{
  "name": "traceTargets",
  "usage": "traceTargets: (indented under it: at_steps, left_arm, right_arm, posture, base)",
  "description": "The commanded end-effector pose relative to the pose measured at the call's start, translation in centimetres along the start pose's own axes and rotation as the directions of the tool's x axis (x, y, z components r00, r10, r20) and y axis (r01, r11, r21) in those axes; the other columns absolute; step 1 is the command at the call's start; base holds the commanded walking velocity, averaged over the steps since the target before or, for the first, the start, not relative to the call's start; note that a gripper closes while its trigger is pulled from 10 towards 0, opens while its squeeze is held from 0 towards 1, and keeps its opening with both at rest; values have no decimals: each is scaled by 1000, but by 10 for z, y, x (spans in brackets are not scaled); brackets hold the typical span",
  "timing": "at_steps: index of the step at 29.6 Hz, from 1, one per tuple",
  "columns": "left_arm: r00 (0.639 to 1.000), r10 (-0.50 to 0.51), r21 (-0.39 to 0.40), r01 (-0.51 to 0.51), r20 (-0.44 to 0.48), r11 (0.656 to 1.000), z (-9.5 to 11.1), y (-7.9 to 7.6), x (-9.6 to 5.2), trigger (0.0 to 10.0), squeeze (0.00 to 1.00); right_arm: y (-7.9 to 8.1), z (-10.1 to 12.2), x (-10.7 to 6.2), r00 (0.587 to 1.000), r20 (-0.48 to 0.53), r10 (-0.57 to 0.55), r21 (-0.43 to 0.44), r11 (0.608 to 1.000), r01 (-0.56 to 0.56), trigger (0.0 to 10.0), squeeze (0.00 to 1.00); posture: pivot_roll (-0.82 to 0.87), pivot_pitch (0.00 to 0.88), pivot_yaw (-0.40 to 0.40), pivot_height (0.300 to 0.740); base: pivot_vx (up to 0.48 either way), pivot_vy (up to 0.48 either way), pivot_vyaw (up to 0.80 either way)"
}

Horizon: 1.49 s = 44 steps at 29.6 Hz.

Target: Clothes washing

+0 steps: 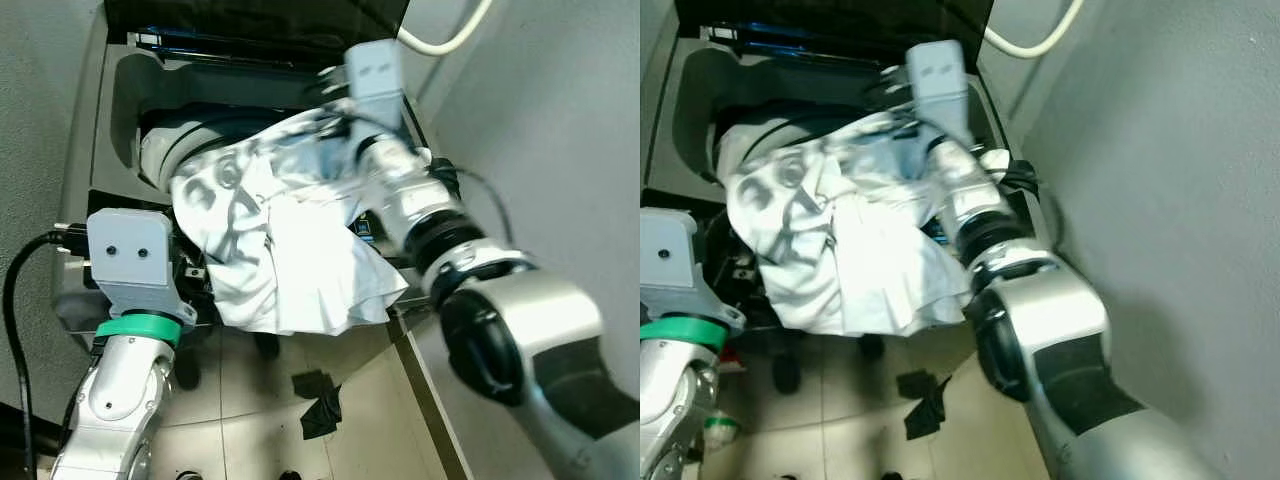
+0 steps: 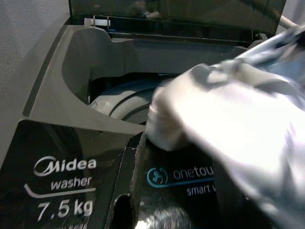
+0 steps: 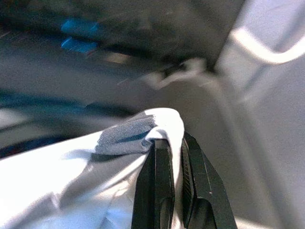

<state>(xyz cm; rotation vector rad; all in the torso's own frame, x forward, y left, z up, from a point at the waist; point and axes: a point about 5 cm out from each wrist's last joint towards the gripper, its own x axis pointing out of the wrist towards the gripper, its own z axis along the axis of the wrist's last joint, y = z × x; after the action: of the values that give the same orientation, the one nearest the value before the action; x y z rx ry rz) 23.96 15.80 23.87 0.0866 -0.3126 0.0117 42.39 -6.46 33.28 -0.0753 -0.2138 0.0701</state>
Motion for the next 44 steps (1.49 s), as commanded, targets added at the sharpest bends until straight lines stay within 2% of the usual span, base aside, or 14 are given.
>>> traceTargets:
  at_steps: [1,4,5,14,15,21,22,26,27,35,38,40,41,44]
  left_arm:
    - [986,-6,-9,5,-165,1000,-28,-1,-3,10000,0]
    - [985,-17,-8,16,-169,1000,-28,-1,-2,10000,0]
    - [985,-23,-8,22,-170,1000,-28,-1,-2,10000,0]
    - [985,-43,-8,42,-169,999,-29,-2,3,10000,0]
    - [985,-50,-9,50,-167,999,-29,-3,5,10000,0]
    - [984,-79,-11,79,-158,997,-29,-5,14,10000,0]
    - [983,-90,-11,90,-158,996,-29,-5,15,10000,0]
    - [980,-116,-10,116,-159,993,-31,-6,18,10000,0]
    - [980,-123,-11,122,-156,992,-31,-7,20,10000,0]
    - [978,-152,-21,151,-140,988,-29,-9,26,10000,0]
    - [978,-169,-29,167,-126,986,-28,-11,27,10000,0]
    - [979,-160,-28,158,-123,987,-27,-9,27,10000,0]
    - [982,-136,-24,134,-132,991,-28,-5,25,10000,0]
    - [983,-106,-10,106,-151,994,-30,-1,23,10000,0]
  right_arm:
    - [-4,12,2,999,33,-18,16,1000,17,10000,0]
    - [-7,22,3,999,51,2,1,1000,-2,10000,0]
    - [-4,23,3,998,45,36,-6,999,-36,10000,1000]
    - [15,38,1,975,109,193,129,970,-206,10000,1000]
    - [14,45,2,972,133,196,117,970,-212,10000,0]
    - [9,65,2,958,171,230,22,971,-237,10000,0]
    - [6,64,3,957,155,244,-28,970,-243,10000,1000]
    - [-8,66,4,968,145,203,-276,948,-157,10000,1000]
    - [-16,74,4,966,195,168,-262,958,-114,10000,0]
    - [-23,65,3,934,153,323,-127,944,-305,10000,0]
    - [-23,46,-1,849,77,523,-95,851,-516,10000,0]
    - [-26,33,-8,742,29,670,-107,740,-664,10000,0]
    - [-32,15,-17,604,-60,795,-141,592,-793,10000,0]
    - [-39,-2,-25,502,-159,850,-168,477,-863,10000,0]
  posture:
    - [200,200,-189,740]
    - [200,200,-189,740]
    - [200,200,-189,740]
    - [184,181,-155,740]
    - [179,172,-147,740]
    - [164,158,-121,740]
    - [160,151,-109,740]
    - [152,142,-91,740]
    - [150,136,-86,740]
    - [128,128,-78,740]
    - [125,123,-89,740]
    - [127,122,-96,740]
    - [127,122,-96,740]
    - [120,112,-110,740]
  base:
    - [0,0,0]
    - [0,0,0]
    - [0,0,0]
    - [0,0,0]
    - [0,0,0]
    - [0,0,0]
    - [0,0,0]
    - [0,0,0]
    - [0,0,0]
    - [0,0,0]
    - [0,0,0]
    - [0,0,0]
    - [0,0,0]
    - [0,0,0]
